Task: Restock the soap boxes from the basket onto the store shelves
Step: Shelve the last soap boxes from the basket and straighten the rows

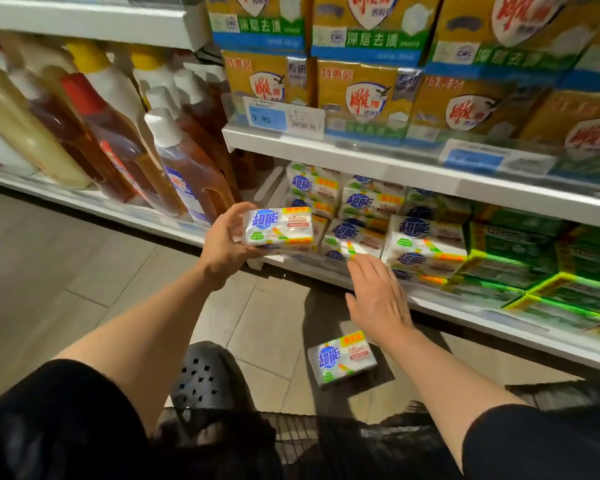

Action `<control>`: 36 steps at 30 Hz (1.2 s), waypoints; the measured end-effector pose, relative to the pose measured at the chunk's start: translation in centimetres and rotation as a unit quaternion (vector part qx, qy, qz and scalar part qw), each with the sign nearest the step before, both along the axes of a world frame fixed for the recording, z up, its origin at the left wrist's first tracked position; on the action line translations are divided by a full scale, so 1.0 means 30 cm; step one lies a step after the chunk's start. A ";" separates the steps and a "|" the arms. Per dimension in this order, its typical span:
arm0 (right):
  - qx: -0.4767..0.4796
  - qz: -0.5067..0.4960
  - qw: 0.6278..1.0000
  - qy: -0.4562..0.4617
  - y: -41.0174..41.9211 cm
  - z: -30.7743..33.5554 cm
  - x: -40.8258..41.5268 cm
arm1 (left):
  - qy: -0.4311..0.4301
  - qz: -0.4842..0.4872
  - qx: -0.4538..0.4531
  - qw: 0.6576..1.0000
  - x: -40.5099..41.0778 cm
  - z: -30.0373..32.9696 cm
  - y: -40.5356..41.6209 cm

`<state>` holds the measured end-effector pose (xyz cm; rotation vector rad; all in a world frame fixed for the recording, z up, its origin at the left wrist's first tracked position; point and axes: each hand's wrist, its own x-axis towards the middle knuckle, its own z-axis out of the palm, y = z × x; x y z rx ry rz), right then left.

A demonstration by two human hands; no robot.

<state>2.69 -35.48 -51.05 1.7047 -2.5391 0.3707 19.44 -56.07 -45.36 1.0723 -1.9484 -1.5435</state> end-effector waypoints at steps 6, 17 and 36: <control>0.028 0.007 0.998 0.048 -0.015 -0.074 -0.026 | -0.012 -0.072 0.027 0.997 -0.139 0.026 -0.123; -0.012 0.084 0.996 0.013 0.082 -0.092 -0.069 | -0.099 -0.036 0.018 0.994 -0.234 -0.036 -0.111; 0.165 0.026 0.959 -0.229 0.200 -0.070 0.036 | -0.108 0.070 -0.166 0.978 -0.109 -0.141 0.240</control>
